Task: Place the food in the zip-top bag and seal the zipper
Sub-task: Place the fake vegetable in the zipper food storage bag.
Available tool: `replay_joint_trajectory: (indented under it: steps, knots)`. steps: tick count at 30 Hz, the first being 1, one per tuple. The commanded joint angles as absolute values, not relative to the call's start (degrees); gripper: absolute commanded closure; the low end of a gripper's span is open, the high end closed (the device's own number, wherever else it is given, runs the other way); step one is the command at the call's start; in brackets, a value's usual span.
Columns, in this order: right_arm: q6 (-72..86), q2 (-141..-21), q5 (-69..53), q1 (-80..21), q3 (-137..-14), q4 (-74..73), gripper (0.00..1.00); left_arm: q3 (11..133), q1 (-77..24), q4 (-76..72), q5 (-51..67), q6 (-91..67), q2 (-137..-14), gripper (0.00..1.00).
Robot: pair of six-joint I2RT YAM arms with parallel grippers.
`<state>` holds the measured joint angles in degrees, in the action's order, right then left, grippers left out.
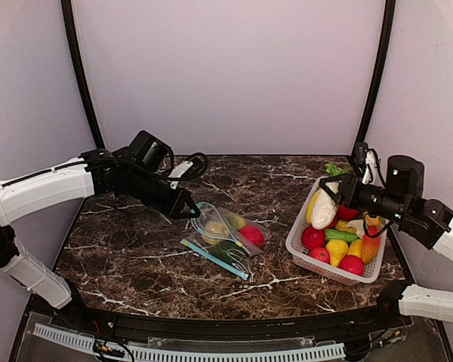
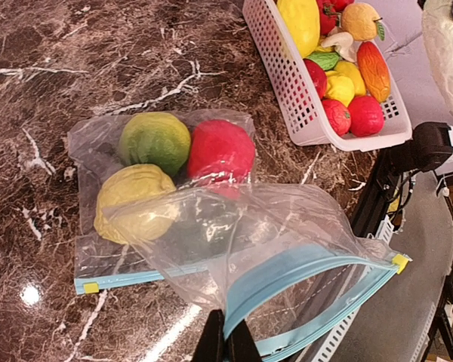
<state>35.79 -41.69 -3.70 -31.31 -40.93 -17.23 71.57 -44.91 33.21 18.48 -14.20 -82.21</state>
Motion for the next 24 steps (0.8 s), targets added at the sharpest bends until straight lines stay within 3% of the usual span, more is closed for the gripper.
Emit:
replay_joint_trajectory:
  steps: [1,11,24]
  knots:
    - [25.3,-45.7,2.1,-42.5,-47.1,-10.5,0.73,73.6,-44.8,36.8,25.6,-14.8,-83.4,0.99]
    - [6.7,-57.6,13.6,-64.3,-55.7,2.5,0.73,75.1,-45.0,43.5,34.3,-14.8,-85.7,0.99]
    - [-9.0,-76.9,30.5,-82.2,-67.9,7.9,0.73,74.7,-45.4,44.7,43.6,-18.1,-85.9,0.99]
